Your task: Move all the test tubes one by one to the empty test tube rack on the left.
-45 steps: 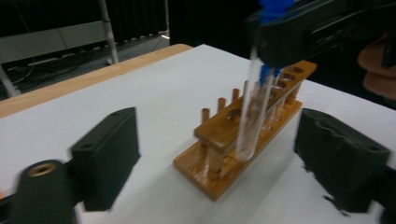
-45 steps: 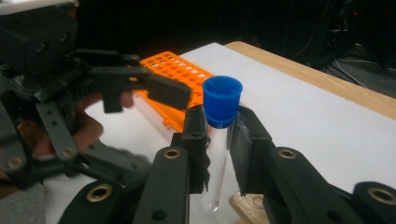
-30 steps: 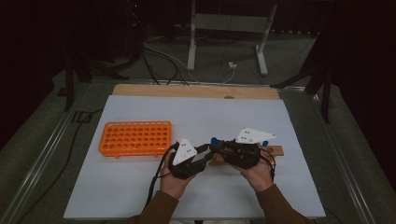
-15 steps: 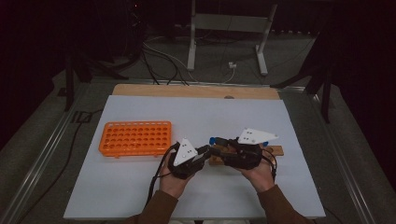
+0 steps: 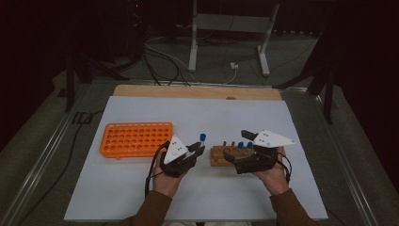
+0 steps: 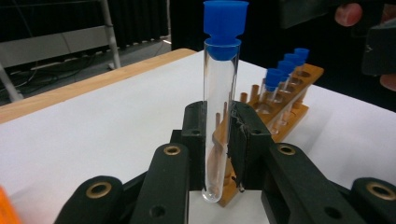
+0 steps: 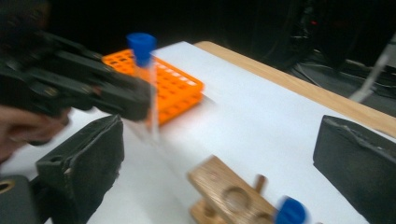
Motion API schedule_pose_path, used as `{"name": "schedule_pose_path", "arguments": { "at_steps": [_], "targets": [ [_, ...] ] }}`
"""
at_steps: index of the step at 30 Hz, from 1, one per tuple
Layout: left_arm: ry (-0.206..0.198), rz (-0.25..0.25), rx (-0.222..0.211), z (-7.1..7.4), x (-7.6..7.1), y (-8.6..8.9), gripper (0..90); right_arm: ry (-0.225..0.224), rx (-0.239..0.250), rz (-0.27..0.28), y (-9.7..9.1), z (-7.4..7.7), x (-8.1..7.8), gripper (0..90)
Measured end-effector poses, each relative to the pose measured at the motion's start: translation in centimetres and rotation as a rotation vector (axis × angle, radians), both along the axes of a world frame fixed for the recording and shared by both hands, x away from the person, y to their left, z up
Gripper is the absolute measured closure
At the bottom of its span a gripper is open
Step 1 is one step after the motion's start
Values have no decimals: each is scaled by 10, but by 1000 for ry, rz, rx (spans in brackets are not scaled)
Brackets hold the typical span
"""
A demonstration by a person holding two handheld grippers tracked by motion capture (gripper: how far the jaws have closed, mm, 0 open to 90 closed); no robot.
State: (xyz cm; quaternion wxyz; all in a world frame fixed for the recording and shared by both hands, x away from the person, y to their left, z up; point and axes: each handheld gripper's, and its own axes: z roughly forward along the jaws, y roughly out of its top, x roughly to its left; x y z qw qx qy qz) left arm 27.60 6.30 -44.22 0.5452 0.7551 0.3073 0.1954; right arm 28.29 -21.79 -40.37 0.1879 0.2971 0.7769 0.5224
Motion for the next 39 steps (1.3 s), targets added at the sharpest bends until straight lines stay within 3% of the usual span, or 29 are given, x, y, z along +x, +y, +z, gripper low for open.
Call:
{"name": "schedule_pose_path", "arguments": {
  "at_steps": [7,15,19,27,39],
  "targets": [
    [2,37,-21,-1,0,20,782,16,13,-57,-26,-7,8,0],
    [-4,91,-50,-2,3,46,783,17,43,-99,-43,-12,7,0],
    [-22,105,-44,-2,7,54,782,6,30,-109,-46,-13,3,0],
    [-41,155,-36,-6,17,62,781,5,74,-129,-58,-12,-2,0],
    [-27,225,-4,-26,28,78,780,7,105,-152,-71,-10,-5,0]
  ]
}}
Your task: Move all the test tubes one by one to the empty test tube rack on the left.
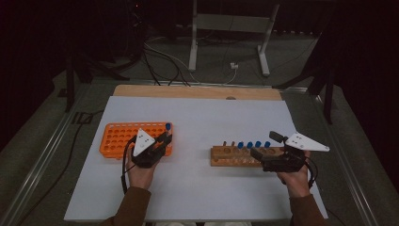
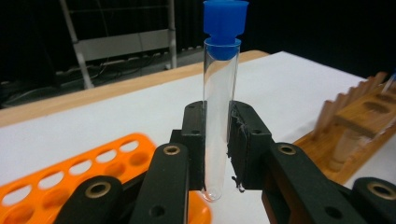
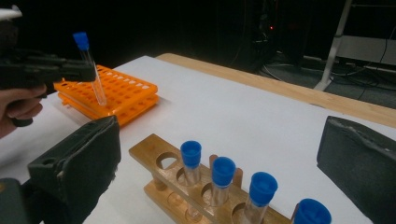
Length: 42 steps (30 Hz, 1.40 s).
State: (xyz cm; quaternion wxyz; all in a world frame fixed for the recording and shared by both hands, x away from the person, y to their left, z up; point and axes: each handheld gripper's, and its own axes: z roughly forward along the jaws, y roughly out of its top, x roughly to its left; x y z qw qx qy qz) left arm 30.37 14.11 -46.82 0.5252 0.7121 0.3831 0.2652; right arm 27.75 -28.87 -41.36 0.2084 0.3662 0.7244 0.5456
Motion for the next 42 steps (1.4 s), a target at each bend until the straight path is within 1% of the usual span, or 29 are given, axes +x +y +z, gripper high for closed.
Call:
{"name": "schedule_pose_path", "arguments": {
  "at_steps": [5,8,13,16,20,21,27,30,36,38,39,40,42],
  "targets": [
    [16,19,5,-6,3,4,779,-1,10,-5,-3,0,0,0],
    [27,36,20,-12,5,5,779,0,13,-6,-3,0,0,0],
    [58,45,21,-21,8,7,779,1,16,-6,-3,0,0,0],
    [75,48,41,-26,10,6,779,-3,13,-4,-3,-1,0,0],
    [102,46,57,-34,12,6,773,1,15,-5,-4,-2,0,0],
    [106,45,58,-36,12,6,774,2,16,-4,-4,-2,0,0],
    [143,44,94,-39,11,5,782,8,13,-9,-5,-4,0,0],
    [142,46,97,-39,9,5,783,8,12,-10,-6,-5,0,0],
    [135,46,126,-38,6,3,784,7,12,-14,-8,-5,0,0],
    [140,46,112,-38,7,4,770,9,11,-16,-8,-6,1,0],
    [139,56,115,-37,7,5,704,10,11,-15,-9,-6,1,0],
    [132,63,108,-36,7,6,657,11,12,-16,-9,-6,1,0],
    [113,67,73,-32,6,9,614,6,14,-16,-10,-5,0,0]
  ]
}}
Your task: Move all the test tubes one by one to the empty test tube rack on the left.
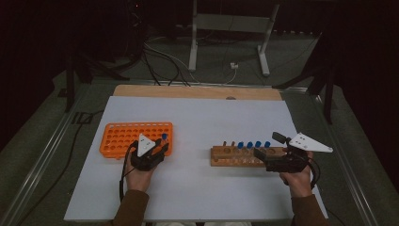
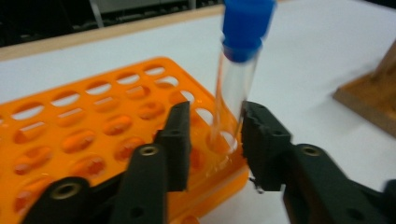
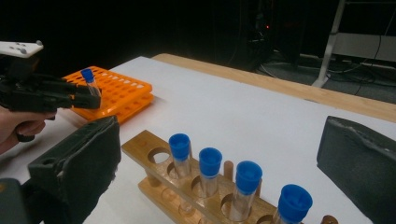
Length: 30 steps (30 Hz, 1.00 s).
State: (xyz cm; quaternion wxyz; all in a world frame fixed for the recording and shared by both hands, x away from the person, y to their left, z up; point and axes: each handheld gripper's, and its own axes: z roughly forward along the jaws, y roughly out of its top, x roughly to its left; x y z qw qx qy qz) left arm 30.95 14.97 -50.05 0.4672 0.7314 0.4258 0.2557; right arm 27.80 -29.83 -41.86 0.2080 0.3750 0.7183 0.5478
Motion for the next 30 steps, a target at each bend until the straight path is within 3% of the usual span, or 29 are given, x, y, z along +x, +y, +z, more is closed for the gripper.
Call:
{"name": "schedule_pose_path", "arguments": {
  "at_steps": [3,7,8,12,19,22,23,26,30],
  "targets": [
    [-43,-3,-35,8,-2,2,589,1,4,-3,-1,1,0,0],
    [-52,-18,-31,13,-3,2,728,0,5,-8,-2,1,0,0],
    [-40,-23,-18,12,-2,1,772,1,7,-12,-4,1,0,0],
    [-22,-34,-1,11,-2,1,783,-2,-10,-33,-9,0,0,0],
    [1,-46,-12,9,-2,3,782,20,-27,-64,-16,-5,3,6],
    [15,-48,-20,9,-2,4,765,30,-28,-73,-18,-8,5,14],
    [25,-54,-37,8,-2,5,685,36,-36,-84,-20,-11,6,41],
    [27,-52,-67,12,-5,8,572,46,-46,-102,-22,-15,9,64],
    [40,-69,-127,18,-8,15,465,63,-53,-120,-25,-21,12,143]
  ]
}}
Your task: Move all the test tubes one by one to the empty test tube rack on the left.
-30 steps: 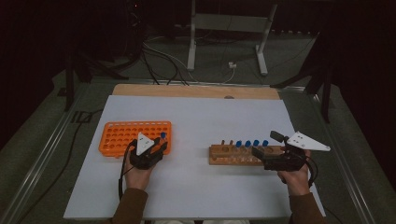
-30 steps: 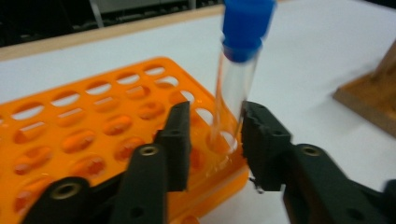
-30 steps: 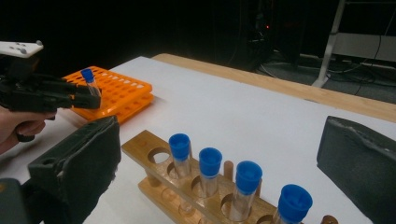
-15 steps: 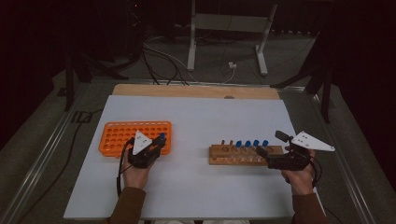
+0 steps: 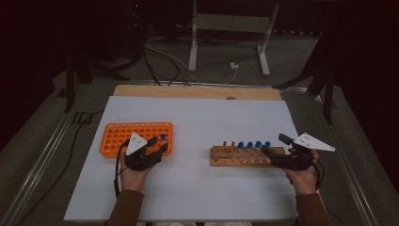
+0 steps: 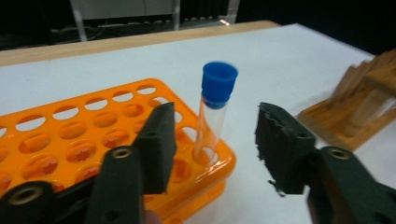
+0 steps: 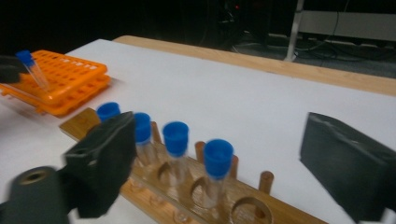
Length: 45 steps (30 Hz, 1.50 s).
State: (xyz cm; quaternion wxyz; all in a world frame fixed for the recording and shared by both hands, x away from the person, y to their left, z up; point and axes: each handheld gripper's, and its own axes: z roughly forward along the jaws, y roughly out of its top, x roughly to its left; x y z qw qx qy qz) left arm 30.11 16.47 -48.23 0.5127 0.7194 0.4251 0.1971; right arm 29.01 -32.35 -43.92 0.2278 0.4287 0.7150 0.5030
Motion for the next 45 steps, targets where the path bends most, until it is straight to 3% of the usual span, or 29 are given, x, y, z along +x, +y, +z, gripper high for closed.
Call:
{"name": "schedule_pose_path", "arguments": {
  "at_steps": [2,6,11,26,33,45],
  "targets": [
    [-13,16,-1,3,-3,2,376,5,-2,4,-2,-2,1,197],
    [-24,39,-10,9,-8,4,186,13,-25,29,-2,-7,2,411],
    [-34,72,-5,16,-13,9,14,21,-52,43,-3,-13,3,550],
    [-44,85,-29,22,-20,15,8,58,-107,75,4,-25,4,751],
    [-55,94,-43,25,-21,17,8,59,-116,77,5,-25,4,761],
    [-62,101,-47,25,-21,18,8,23,-107,62,5,-7,-1,764]
  ]
}}
